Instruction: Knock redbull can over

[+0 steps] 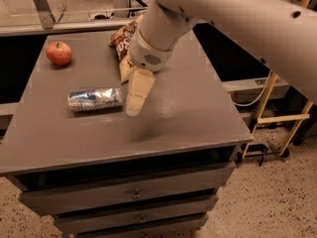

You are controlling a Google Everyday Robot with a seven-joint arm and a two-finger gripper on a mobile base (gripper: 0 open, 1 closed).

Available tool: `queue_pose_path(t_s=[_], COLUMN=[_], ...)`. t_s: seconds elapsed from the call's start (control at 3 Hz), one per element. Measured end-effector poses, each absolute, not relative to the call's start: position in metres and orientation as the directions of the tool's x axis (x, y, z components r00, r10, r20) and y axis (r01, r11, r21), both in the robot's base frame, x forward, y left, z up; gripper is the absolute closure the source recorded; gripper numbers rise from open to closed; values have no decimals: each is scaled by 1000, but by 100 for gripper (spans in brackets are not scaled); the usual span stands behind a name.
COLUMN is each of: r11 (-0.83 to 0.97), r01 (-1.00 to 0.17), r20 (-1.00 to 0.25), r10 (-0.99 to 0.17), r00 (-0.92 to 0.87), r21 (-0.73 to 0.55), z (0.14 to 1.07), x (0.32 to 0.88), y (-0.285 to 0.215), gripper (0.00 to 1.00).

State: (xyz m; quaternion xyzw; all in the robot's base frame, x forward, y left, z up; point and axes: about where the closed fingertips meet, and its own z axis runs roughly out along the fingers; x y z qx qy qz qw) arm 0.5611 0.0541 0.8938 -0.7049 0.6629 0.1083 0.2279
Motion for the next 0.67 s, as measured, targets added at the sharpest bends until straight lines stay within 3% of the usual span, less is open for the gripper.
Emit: queue_pose_path(t_s=[0.67], r11=[94], r01=[-983], r20=[-515], r10=[-857], r00=[0], r21=[-157], z=[885], x=[566], y=[16], gripper=[0])
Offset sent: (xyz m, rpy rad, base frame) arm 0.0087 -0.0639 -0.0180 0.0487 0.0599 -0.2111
